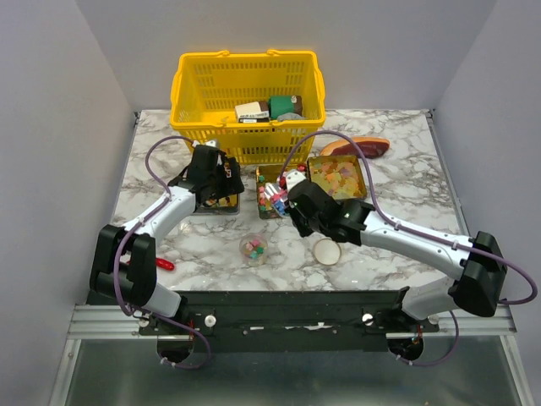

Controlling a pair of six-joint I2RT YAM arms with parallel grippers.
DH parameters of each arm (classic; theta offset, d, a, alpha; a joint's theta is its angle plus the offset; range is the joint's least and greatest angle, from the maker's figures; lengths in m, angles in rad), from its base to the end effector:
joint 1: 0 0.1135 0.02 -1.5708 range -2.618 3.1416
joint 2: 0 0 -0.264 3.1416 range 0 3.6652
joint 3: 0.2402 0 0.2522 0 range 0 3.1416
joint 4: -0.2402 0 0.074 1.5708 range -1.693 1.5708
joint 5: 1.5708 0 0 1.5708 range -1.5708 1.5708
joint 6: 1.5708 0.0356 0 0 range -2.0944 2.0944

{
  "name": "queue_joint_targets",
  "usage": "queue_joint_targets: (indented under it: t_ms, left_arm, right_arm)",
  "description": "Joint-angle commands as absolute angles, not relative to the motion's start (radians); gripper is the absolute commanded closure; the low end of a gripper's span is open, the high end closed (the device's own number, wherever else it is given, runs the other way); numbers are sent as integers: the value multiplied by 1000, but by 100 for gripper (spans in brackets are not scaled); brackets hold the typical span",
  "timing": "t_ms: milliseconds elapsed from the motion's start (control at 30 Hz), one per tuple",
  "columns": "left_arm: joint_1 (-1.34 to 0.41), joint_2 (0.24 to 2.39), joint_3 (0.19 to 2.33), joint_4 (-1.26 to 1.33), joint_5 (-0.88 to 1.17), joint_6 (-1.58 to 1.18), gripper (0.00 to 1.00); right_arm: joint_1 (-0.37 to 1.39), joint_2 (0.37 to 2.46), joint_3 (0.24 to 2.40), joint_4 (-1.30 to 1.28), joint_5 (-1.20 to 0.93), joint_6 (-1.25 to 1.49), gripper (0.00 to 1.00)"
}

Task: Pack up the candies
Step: Scoop the fake candies from the storage box, then place the fake candies in the packing bottle.

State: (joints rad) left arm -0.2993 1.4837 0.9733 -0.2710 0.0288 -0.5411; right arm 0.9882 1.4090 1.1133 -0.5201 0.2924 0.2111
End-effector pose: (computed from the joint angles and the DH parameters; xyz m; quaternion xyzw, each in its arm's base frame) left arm 0.3034 -0.0947 0.2320 -0.1058 0.9169 -0.1690 0.3456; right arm 0.1755 0.2477 0.2813 -0.2987 0.8715 0.0940 0.3775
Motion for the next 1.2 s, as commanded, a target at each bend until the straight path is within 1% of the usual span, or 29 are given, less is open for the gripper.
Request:
queue_joint_targets:
  t_ms: [0, 133, 433, 833, 1000, 1167]
  left_arm:
    - [-287, 1440, 959, -265, -46, -564, 1]
    - [-279, 1439, 960, -267, -49, -568, 1]
    - [-267, 1443, 966, -275, -41, -569, 1]
    - [-256, 1450, 968, -275, -26, -569, 1]
    - [-252, 1447, 968, -273, -25, -569, 1]
    - [-245, 1440, 966, -273, -25, -569, 1]
  right_arm:
    - [1046, 1356, 1164, -669, 235, 232, 100]
    - [1113, 1364, 1201, -756, 203, 239, 99]
    - [1193, 1502, 1319, -916, 107, 213, 99]
    - [1204, 1608, 1400, -1061, 48, 166, 100]
    - [1204, 1692, 1512, -1186, 57, 172, 99]
    - [1206, 1746, 1558, -1273, 57, 181, 99]
